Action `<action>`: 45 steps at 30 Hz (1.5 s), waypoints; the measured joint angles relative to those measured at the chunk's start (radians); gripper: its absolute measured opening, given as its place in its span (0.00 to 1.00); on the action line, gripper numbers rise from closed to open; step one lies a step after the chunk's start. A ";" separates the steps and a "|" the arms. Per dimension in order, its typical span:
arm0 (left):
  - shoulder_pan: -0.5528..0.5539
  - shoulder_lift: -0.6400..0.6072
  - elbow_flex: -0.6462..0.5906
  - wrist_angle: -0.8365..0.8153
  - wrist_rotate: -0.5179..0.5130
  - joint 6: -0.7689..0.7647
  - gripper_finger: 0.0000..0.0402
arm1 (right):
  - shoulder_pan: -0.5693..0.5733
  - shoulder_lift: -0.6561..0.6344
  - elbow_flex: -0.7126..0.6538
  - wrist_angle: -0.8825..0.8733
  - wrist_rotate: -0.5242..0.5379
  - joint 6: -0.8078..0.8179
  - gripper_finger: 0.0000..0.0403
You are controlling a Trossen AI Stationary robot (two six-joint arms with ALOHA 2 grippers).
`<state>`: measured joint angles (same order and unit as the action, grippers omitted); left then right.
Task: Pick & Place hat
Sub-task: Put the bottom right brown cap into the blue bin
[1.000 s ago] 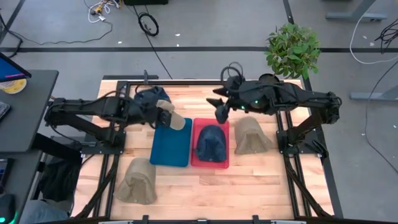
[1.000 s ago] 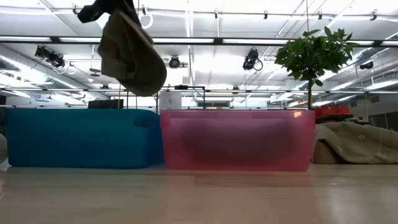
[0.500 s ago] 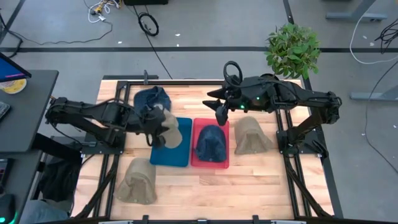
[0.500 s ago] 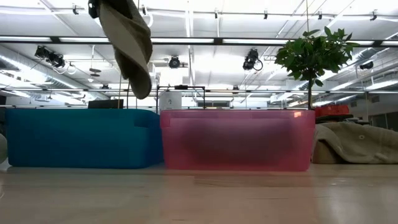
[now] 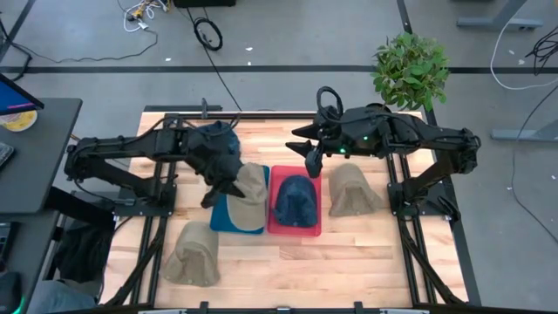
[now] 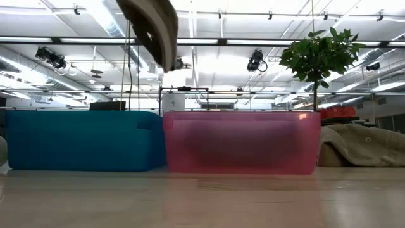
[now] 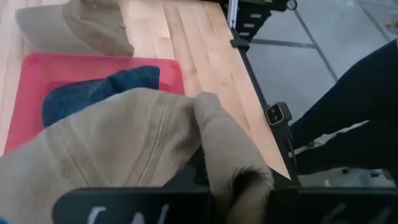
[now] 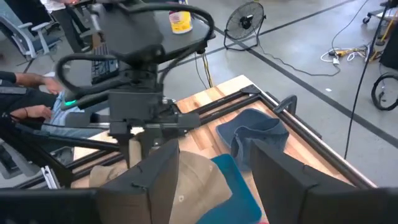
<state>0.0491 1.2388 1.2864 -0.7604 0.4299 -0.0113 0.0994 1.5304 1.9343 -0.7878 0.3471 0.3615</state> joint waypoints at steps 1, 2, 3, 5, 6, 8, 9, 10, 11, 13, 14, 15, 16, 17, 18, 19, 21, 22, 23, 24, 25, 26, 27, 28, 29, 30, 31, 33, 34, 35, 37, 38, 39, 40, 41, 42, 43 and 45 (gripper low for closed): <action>0.014 -0.001 -0.015 0.015 0.014 0.007 0.03 | 0.000 -0.004 0.000 0.000 0.000 -0.010 0.49; 0.029 -0.001 -0.030 0.021 0.038 0.017 0.03 | 0.000 -0.007 0.000 0.002 0.001 -0.021 0.49; 0.045 0.000 -0.046 0.019 0.068 0.025 0.03 | -0.001 -0.011 0.000 0.001 0.001 -0.029 0.49; 0.074 0.000 -0.086 0.027 0.120 0.031 0.03 | -0.006 -0.013 0.000 -0.001 0.001 -0.035 0.49; 0.086 0.000 -0.111 0.047 0.138 0.032 0.03 | -0.007 -0.013 0.000 -0.001 0.001 -0.034 0.49; 0.109 0.000 -0.163 0.075 0.177 0.044 0.03 | -0.008 -0.013 0.000 -0.001 0.002 -0.035 0.49; 0.123 0.000 -0.183 0.082 0.193 0.046 0.03 | -0.011 -0.013 0.000 -0.001 0.002 -0.039 0.49; 0.136 0.000 -0.200 0.086 0.214 0.047 0.03 | -0.014 -0.013 0.000 -0.001 0.002 -0.043 0.49; 0.148 0.000 -0.213 0.093 0.246 0.050 0.03 | -0.018 -0.013 0.000 -0.001 0.002 -0.047 0.49; 0.165 0.000 -0.235 0.109 0.295 0.078 0.03 | -0.027 -0.013 0.000 -0.001 0.002 -0.049 0.49; 0.170 0.000 -0.243 0.106 0.302 0.100 0.03 | -0.034 -0.013 0.000 -0.001 0.006 -0.049 0.49; 0.177 0.000 -0.251 0.098 0.307 0.124 0.03 | -0.040 -0.013 0.000 0.001 0.018 -0.045 0.49; 0.183 0.000 -0.261 0.094 0.311 0.143 0.03 | -0.046 -0.013 0.000 0.006 0.031 -0.031 0.49; 0.189 0.000 -0.270 0.092 0.323 0.162 0.03 | -0.052 -0.013 0.000 0.015 0.046 -0.016 0.49; 0.196 0.000 -0.280 0.096 0.339 0.182 0.03 | -0.057 -0.013 0.000 0.026 0.056 -0.002 0.49; 0.201 0.000 -0.292 0.101 0.349 0.198 0.03 | -0.063 -0.013 0.000 0.040 0.064 0.000 0.49; 0.214 0.000 -0.321 0.110 0.353 0.229 0.03 | -0.072 -0.013 0.000 0.057 0.064 -0.005 0.49; 0.221 0.000 -0.337 0.113 0.352 0.242 0.03 | -0.075 -0.013 0.000 0.062 0.064 -0.009 0.49; 0.229 0.000 -0.350 0.120 0.352 0.258 0.03 | -0.079 -0.013 0.000 0.063 0.064 -0.010 0.49; 0.238 0.000 -0.363 0.133 0.353 0.267 0.03 | -0.082 -0.013 0.000 0.063 0.064 -0.002 0.49; 0.245 0.001 -0.377 0.152 0.356 0.277 0.03 | -0.085 -0.013 0.000 0.063 0.064 0.004 0.49; 0.250 0.004 -0.394 0.178 0.363 0.278 0.03 | -0.086 -0.013 0.000 0.063 0.064 0.011 0.49; 0.257 0.006 -0.410 0.203 0.367 0.277 0.03 | -0.086 -0.013 0.000 0.063 0.064 0.016 0.49; 0.264 0.007 -0.426 0.227 0.376 0.272 0.03 | -0.086 -0.013 0.000 0.063 0.064 0.016 0.49; 0.269 0.007 -0.443 0.257 0.390 0.269 0.03 | -0.087 -0.013 0.000 0.064 0.065 0.016 0.49; 0.272 0.007 -0.460 0.295 0.401 0.269 0.03 | -0.086 -0.013 0.000 0.064 0.064 0.018 0.49; 0.274 0.007 -0.476 0.321 0.405 0.270 0.03 | -0.086 -0.013 0.000 0.064 0.064 0.019 0.49; 0.275 0.007 -0.510 0.350 0.406 0.269 0.03 | -0.086 -0.011 0.000 0.065 0.064 0.019 0.49; 0.275 0.007 -0.524 0.354 0.406 0.268 0.03 | -0.086 -0.010 0.000 0.065 0.064 0.017 0.49; 0.275 0.007 -0.539 0.359 0.406 0.269 0.04 | -0.086 -0.008 0.000 0.064 0.065 0.015 0.49; 0.271 0.007 -0.570 0.364 0.406 0.269 0.05 | -0.086 -0.006 0.000 0.065 0.083 0.022 0.49; 0.271 0.007 -0.584 0.366 0.406 0.270 0.05 | -0.086 -0.004 0.001 0.069 0.093 0.024 0.49; 0.269 0.007 -0.599 0.380 0.405 0.272 0.05 | -0.086 -0.003 0.001 0.073 0.098 0.026 0.49; 0.268 0.007 -0.611 0.404 0.400 0.273 0.05 | -0.086 -0.001 0.001 0.074 0.101 0.025 0.49; 0.268 0.007 -0.620 0.425 0.393 0.272 0.04 | -0.086 0.001 0.001 0.074 0.106 0.024 0.49; 0.267 0.007 -0.626 0.442 0.388 0.272 0.04 | -0.086 0.005 0.001 0.078 0.110 0.023 0.49; 0.268 0.007 -0.629 0.456 0.381 0.271 0.04 | -0.086 0.007 0.001 0.082 0.109 0.023 0.49; 0.268 0.006 -0.632 0.483 0.359 0.269 0.04 | -0.086 0.012 0.001 0.087 0.109 0.023 0.49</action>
<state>0.3168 1.2451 0.6544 -0.2779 0.7886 0.2581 0.0132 1.5425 1.9350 -0.7009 0.4564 0.3843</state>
